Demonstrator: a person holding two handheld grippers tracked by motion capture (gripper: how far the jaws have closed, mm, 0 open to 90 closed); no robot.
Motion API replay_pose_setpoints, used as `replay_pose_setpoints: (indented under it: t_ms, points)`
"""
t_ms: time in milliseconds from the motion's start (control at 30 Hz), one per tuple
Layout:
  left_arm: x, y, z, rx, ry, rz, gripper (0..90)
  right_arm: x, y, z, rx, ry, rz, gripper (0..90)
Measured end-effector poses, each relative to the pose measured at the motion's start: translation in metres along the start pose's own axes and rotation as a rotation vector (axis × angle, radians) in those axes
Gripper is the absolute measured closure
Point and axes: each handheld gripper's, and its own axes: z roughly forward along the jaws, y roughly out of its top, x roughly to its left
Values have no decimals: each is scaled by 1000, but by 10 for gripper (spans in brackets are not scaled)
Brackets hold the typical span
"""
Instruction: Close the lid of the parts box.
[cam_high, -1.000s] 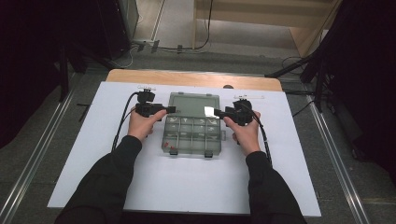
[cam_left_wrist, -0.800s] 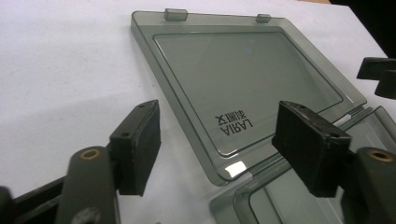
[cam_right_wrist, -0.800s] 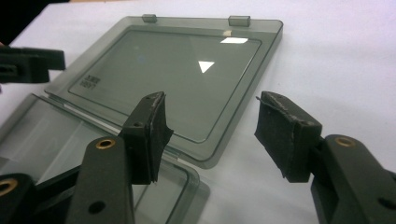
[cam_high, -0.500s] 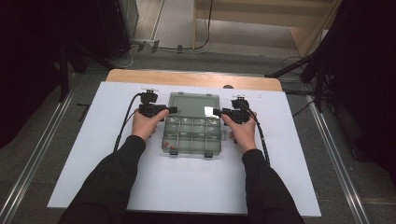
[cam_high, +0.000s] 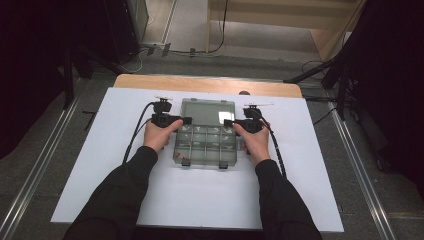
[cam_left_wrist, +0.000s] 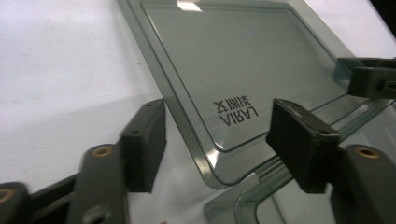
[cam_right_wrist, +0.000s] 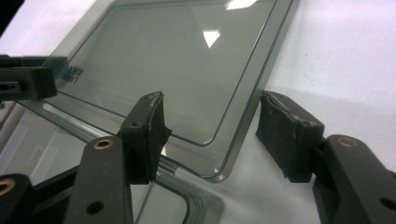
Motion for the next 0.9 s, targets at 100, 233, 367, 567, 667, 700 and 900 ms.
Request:
replay_pose_setpoints:
  t_ms: [100,233,367,567,667,700,900]
  points:
    - [-2,0,1,-4,13,7,419,2,1,1,7,0,-4,433]
    - [-1,0,0,-8,-3,14,450,2,1,0,2,4,-20,465]
    - [-1,1,-5,-18,-5,28,509,4,1,-4,-17,-7,-61,518]
    - [-1,2,-18,-56,-14,55,644,5,2,-14,-70,-10,-69,648]
    - [-1,2,-21,-67,-16,78,684,4,2,-20,-88,4,-66,704]
    - [-2,2,-21,-68,-13,87,685,4,2,-20,-88,2,-75,708]
    - [-2,1,-23,-67,-7,108,695,4,2,-23,-87,6,-86,724]
